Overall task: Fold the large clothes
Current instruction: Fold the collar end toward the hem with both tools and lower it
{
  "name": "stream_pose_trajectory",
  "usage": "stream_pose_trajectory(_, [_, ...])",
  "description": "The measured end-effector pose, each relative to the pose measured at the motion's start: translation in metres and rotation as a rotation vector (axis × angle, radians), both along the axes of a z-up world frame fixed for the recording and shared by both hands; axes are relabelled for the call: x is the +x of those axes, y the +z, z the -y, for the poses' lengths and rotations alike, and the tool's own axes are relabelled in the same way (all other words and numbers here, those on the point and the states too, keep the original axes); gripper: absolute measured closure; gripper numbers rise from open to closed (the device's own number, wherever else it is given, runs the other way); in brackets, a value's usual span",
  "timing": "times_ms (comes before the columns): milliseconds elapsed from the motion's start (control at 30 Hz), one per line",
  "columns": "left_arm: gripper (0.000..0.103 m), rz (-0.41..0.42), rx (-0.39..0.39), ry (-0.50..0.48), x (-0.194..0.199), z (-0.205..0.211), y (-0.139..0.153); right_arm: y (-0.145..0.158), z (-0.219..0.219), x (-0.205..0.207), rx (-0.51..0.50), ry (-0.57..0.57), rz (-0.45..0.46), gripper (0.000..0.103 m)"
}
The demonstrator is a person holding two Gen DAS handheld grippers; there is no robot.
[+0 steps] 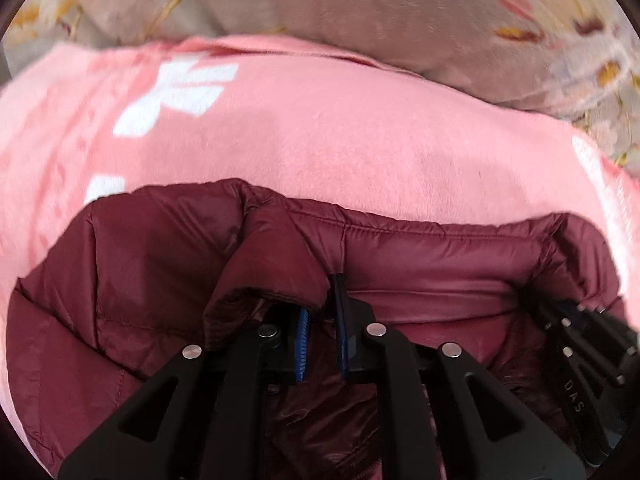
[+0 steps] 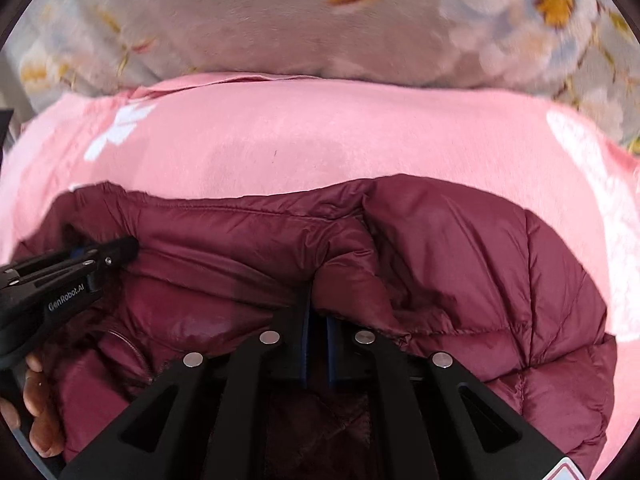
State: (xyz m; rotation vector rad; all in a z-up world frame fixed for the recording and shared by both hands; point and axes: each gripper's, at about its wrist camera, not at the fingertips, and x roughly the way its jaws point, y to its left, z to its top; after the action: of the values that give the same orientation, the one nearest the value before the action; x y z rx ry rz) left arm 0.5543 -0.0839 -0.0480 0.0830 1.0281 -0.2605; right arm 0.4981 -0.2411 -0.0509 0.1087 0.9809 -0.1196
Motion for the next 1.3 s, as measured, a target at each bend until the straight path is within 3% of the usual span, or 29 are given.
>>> stream_pose_trajectory(233, [0.091,0.137,0.101,0.004,-0.016,0.019,-0.004,-0.008,-0.015,-0.001,-0.117,-0.002,0.044,0.099])
stream_pose_trajectory(467, [0.091,0.138,0.063,0.018,-0.015,0.014,-0.004,-0.01,-0.013,0.001,-0.122,-0.003,0.049,0.099])
stream_pose_trajectory(1300, [0.091,0.142,0.118,0.021,-0.018,0.021,-0.007,-0.01,-0.013,0.003,-0.103,-0.004,0.052,0.099])
